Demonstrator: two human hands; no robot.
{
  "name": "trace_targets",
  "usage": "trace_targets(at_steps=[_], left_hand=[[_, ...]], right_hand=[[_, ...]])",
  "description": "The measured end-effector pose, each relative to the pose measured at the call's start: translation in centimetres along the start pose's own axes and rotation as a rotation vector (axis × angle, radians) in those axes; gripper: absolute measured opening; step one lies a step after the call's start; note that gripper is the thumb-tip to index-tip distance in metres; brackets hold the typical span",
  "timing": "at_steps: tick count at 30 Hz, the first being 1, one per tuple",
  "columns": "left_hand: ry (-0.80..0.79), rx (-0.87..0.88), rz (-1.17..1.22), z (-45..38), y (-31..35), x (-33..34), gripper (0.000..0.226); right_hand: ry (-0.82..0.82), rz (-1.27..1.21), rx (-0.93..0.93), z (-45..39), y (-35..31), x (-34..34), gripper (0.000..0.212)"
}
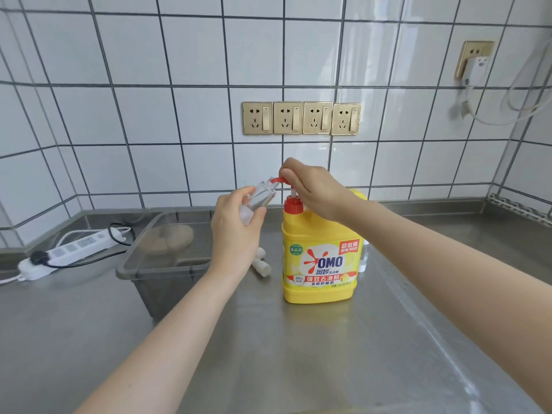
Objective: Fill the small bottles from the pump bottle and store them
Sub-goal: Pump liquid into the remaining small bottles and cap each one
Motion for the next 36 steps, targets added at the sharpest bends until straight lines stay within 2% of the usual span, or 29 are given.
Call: trace_targets(at_steps=[6, 11, 15, 18, 21, 27, 30, 33, 36], left_hand=[[0.052, -0.033, 0.087, -0.6, -0.6, -1.0, 0.039], [0.083, -0.207, 0.417, -0.3, -1.6, -1.1, 0.034], [0.070, -0.308, 0.673, 0.3, -2.6, -0.4, 0.026], [0.058, -0.399, 0.860, 0.4, -3.5, 0.4, 0.030], [0.053, -0.416, 0.948, 0.4, -3.8, 0.4, 0.031], [0.030, -0.400, 0.988, 0.2, -4.4, 0.6, 0.042], [0.005, -0.363, 0.995, 0.2, -4.5, 0.7, 0.051], [0.009, -0.345, 1.039, 0.6, -4.7, 1.0, 0.043], [0.003, -0.316, 1.055, 1.1, -4.8, 1.2, 0.041]], right_hand=[[-0.002, -0.023, 0.009, -0.2, 0.0, 0.1, 0.030], [0.011, -0.097, 0.055, -0.8, 0.3, -0.1, 0.030], [-0.038, -0.211, 0.237, -1.6, 0.7, -0.6, 0.056], [0.001, -0.245, 0.354, -3.1, 1.0, -1.4, 0.069], [0.027, -0.296, 0.453, -4.7, 1.7, -1.4, 0.063], [-0.054, -0.240, 0.532, -6.4, 2.6, 0.7, 0.057], [-0.169, -0.216, 0.632, -6.4, 3.1, 1.9, 0.044], [-0.306, -0.187, 0.752, -5.9, 3.5, 2.8, 0.035], [-0.366, -0.172, 0.810, -5.5, 3.4, 3.4, 0.034]])
Point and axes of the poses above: each hand's wrist, its own z-axis away from the middle knuckle, its own x-axis out of the palm, y = z × x, the point moved 6 cm from there along -z, towards the middle knuckle, and after that the axes turned 7 degrees about -x, right-handed, at the moved point
